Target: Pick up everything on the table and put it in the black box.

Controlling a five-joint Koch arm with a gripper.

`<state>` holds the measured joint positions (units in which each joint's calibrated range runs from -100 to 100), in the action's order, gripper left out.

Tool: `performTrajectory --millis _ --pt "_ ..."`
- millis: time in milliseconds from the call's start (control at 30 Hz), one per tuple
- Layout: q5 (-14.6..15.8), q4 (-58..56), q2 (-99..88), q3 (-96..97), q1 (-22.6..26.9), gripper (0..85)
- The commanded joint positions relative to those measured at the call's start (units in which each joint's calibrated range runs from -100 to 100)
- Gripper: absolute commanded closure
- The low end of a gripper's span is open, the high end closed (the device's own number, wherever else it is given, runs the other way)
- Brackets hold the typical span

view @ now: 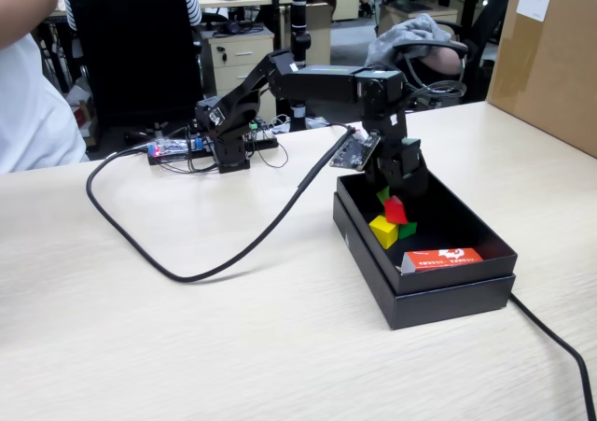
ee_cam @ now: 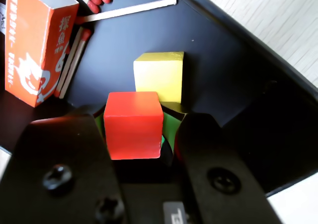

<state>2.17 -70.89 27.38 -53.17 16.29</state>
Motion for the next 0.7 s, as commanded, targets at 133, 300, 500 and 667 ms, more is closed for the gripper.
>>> performTrajectory --millis 133,300,500,667 --pt "0.54 -0.26 -2.65 0.32 0.68 55.7" --pt "0.98 -0.26 -5.75 1.59 0.73 39.9" --pt "1.22 -0.09 -17.8 7.03 0.49 37.5" --pt "1.22 2.07 -34.21 14.91 -0.34 37.6"
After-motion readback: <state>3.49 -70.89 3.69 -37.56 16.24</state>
